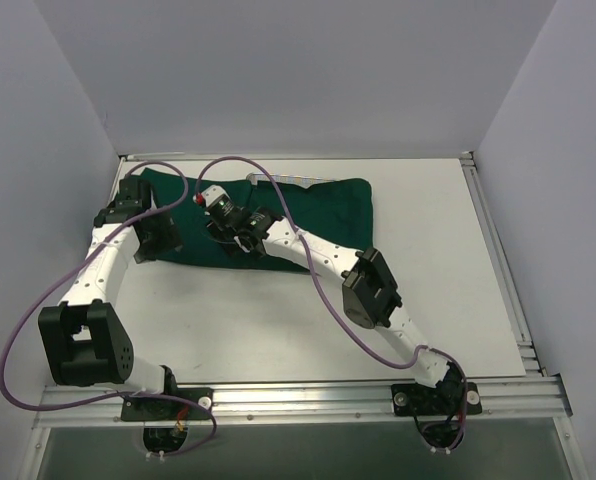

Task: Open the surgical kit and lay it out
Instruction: Open the surgical kit at the center of the board.

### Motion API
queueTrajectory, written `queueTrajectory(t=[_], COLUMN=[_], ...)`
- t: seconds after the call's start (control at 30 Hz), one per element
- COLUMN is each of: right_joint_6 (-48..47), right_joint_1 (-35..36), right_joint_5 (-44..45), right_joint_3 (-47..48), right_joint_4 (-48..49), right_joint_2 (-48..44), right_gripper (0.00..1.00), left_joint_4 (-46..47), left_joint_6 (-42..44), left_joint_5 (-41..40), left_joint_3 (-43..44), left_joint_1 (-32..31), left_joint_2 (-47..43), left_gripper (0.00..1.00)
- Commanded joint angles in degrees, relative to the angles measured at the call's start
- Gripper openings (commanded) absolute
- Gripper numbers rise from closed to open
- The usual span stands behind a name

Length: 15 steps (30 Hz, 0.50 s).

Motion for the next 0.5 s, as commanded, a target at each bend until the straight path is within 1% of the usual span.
queueTrajectory(t=[0.0, 0.13, 0.47], right_joint_6=[-0.1, -0.1, 0.0], right_joint_1=[-0.1, -0.2, -0.8], right_joint_5=[0.1, 0.2, -0.9], right_joint_3=[0.6, 0.6, 0.6], right_joint_4=[-0.2, -0.3, 0.3], right_joint_2=[-0.1, 0.5, 1.3], right_gripper=[0.4, 0.39, 0.29], left_joint_4=[2.1, 2.2, 2.1], left_joint_6=[-0.4, -0.4, -0.1], left_joint_5=[0.8, 1.3, 1.1], left_joint_3=[-0.1, 0.0, -0.1], left_joint_1=[0.6, 0.6, 0.8], left_joint_2=[-1.1, -1.0, -1.2], left_gripper=[0.7, 0.7, 0.7])
